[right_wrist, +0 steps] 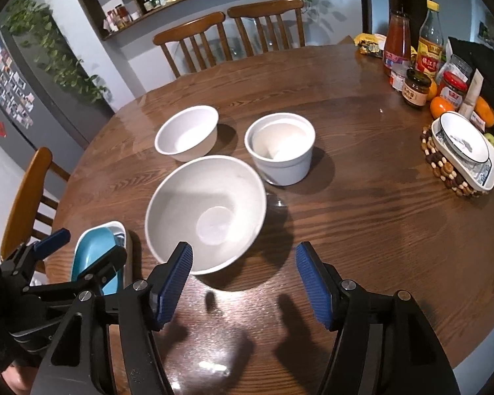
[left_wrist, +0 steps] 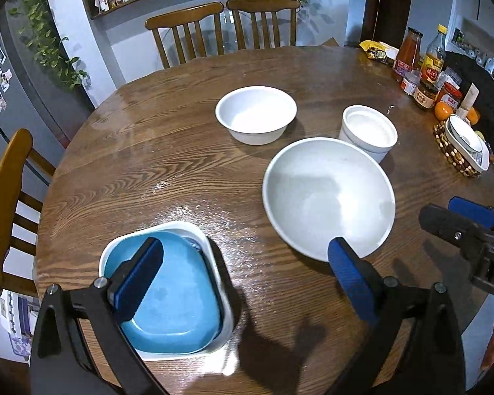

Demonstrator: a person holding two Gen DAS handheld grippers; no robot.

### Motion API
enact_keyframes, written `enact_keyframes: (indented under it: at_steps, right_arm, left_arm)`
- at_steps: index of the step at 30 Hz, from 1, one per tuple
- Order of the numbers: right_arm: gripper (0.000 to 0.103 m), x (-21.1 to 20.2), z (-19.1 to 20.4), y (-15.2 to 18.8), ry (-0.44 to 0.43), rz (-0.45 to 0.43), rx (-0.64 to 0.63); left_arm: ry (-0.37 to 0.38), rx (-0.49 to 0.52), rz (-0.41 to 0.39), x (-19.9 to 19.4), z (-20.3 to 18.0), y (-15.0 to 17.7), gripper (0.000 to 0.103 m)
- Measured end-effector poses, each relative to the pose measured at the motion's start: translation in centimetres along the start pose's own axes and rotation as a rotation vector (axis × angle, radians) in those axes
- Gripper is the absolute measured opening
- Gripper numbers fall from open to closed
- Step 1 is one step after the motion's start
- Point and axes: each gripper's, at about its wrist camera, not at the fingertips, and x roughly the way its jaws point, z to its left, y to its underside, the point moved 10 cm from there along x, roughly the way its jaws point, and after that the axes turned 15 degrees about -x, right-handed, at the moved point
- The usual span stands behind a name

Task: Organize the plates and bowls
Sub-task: 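Move both open grippers toward the large white bowl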

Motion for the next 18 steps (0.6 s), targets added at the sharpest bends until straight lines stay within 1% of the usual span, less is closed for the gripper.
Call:
enact_keyframes:
  at_steps: [10,18]
  right_arm:
    - [0.066,1.3,-2.3,-0.3,-0.025,0.020,-0.005]
    - [0.066,3.0,-3.0,-0.9,-0.061,0.043,-0.032]
  left_arm:
    - [-0.022,-0.003,0.027,1.7,-1.9,-0.3,0.100]
    - [-0.048,-0.030,0.047,3.4,-2.5,-0.6,0.100]
